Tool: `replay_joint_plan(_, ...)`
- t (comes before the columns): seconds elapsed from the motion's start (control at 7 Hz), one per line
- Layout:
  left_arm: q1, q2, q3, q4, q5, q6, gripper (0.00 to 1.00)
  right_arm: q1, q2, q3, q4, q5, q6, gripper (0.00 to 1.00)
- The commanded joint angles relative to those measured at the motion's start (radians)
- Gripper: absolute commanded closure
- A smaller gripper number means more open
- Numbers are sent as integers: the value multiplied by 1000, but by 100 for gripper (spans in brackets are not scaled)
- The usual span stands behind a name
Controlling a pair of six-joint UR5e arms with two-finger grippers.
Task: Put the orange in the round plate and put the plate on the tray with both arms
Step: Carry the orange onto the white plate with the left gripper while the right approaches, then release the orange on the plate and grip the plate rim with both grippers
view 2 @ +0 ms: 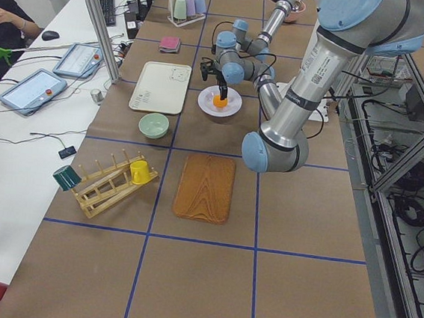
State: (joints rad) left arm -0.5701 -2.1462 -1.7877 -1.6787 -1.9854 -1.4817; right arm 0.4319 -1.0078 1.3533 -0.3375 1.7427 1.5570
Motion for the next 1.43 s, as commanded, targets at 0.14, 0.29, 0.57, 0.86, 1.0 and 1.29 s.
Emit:
replay_joint_plan(0.14,-56,74,-74,2,-21,99,2,-10,34,-48,2,-3,0,19)
replay_joint_plan(0.29,-71,75,-75,2,-47,103,2,-13,35,-48,2,-3,0,19)
replay_joint_plan(0.57,-73,75,-73,2,-47,104,2,-12,41,-48,32,4,6,21)
replay_joint_plan(0.86,-73,75,-68,2,-47,104,2,16,40,-43,83,29,52,21)
replay_joint_plan(1.0,-73,75,-68,2,-47,104,2,28,40,-43,86,50,70,23)
replay_joint_plan(1.29,-74,77,-70,2,-47,104,2,27,41,-43,81,47,71,39)
